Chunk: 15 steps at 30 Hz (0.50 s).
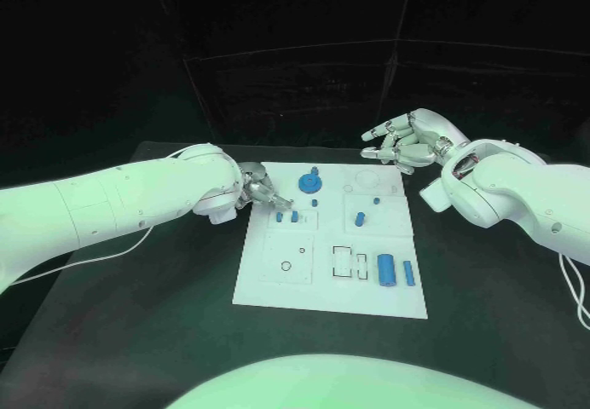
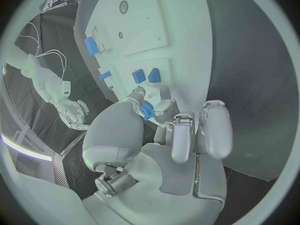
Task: Assemble the parts on the task board
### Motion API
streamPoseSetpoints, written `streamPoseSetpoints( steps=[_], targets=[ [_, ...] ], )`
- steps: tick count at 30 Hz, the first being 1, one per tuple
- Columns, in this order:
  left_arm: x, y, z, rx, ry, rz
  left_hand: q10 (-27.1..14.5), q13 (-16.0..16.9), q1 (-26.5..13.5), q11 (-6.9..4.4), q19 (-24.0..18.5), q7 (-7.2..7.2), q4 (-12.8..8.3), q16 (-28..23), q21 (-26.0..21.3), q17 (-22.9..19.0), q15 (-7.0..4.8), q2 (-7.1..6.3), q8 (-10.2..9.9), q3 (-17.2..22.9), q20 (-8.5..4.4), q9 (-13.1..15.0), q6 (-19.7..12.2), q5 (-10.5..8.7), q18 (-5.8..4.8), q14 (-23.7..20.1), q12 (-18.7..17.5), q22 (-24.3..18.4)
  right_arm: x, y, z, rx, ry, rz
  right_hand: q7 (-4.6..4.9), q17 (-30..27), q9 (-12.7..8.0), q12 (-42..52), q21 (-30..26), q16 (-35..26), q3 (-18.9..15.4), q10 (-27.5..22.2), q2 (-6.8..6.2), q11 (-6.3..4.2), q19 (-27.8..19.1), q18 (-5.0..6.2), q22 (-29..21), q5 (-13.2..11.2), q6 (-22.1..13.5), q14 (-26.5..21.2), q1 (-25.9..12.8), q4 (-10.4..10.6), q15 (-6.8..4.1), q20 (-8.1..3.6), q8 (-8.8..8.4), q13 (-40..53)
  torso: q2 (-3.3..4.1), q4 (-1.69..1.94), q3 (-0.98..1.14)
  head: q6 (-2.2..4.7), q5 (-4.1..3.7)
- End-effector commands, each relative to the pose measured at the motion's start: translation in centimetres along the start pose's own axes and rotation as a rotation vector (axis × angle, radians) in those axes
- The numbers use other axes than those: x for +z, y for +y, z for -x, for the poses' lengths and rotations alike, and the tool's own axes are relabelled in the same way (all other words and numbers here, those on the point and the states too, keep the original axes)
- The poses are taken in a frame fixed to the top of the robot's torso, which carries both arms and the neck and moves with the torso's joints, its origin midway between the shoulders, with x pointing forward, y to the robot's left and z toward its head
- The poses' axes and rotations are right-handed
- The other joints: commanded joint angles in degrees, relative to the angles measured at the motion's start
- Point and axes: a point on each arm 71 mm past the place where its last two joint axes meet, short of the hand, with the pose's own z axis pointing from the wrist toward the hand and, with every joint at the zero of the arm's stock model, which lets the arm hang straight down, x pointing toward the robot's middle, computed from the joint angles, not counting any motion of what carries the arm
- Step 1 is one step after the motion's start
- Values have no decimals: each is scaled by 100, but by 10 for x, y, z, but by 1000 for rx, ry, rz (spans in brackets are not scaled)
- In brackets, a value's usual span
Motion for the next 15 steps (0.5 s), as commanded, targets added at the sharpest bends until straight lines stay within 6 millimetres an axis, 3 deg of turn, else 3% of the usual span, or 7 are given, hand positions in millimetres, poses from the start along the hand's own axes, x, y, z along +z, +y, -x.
streamPoseSetpoints(
  steps=[1,3,6,7,11,13,15],
  targets=[
    [-3,-8,11,-168,-120,-144,-448,-640,167,88,-212,100,32,12,-464,1500,41,56,-128,-138,29,-46,-263,32,112,592,-537,-514,0,1,1,-2,1,11,6,5,-6,2,-18,1,-21,-26,22,5,-31,90,-4,22,-49,24,-4,5,1,-10,22,8,-2,3,-1,11,-13],
    [-4,-10,14,-208,-152,-188,-911,-1220,346,198,-431,219,47,-183,-915,1207,134,94,-258,-262,102,-117,-526,32,204,492,-1024,-988,0,1,1,-2,0,9,6,5,-6,2,-18,1,-21,-26,22,5,-31,90,-4,22,-49,24,-4,5,1,-10,22,8,-1,3,0,23,-19],
    [-4,-13,18,-235,-185,-243,-1037,-1357,598,245,-468,271,-24,-198,-1006,1186,182,142,-284,-301,153,-170,-585,47,222,484,-1110,-1065,1,1,1,-2,-2,7,6,4,-6,5,-19,-3,-22,-26,29,4,-30,90,-3,25,-51,24,-3,6,1,-10,22,8,-3,2,0,39,-22],
    [-5,-15,19,-240,-196,-269,-1211,-1514,743,283,-600,315,-84,-341,-1269,983,215,142,-327,-315,184,-216,-658,47,277,403,-1257,-1339,1,1,1,-2,-2,6,6,3,-6,5,-19,-6,-20,-28,33,3,-29,90,-2,26,-51,24,2,4,1,-9,22,7,-4,-1,1,41,-21],
    [-6,-27,20,-231,-223,-393,-2141,-2009,1491,557,-1600,597,-403,-1524,-3067,-511,446,206,-683,-238,375,-558,-1041,56,587,-388,-2006,-3093,1,0,1,-3,-3,5,5,5,-6,5,-19,-6,-17,-30,38,3,-27,89,-1,29,-52,25,10,0,1,-9,23,5,5,-6,6,82,-47],
    [-7,-33,20,-199,-240,-447,-2535,-2378,1875,729,-1879,719,-583,-2436,-3447,-1509,589,257,-910,-85,482,-799,-1115,78,593,-1063,-2514,-3333,1,0,1,-3,-3,5,5,4,-6,6,-20,-9,-16,-30,40,2,-27,89,-2,30,-52,25,14,-2,0,-9,23,6,4,-6,2,90,-58],
    [-7,-38,20,-168,-255,-477,-2579,-2682,2114,720,-1970,769,-725,-2958,-3657,-2060,629,238,-1085,55,547,-1011,-1063,70,616,-1403,-2834,-3470,1,0,1,-3,-3,5,5,2,-6,7,-21,-11,-15,-30,41,2,-27,90,-3,30,-53,24,18,-4,0,-9,23,7,5,-8,-2,113,-72]
  ],
)
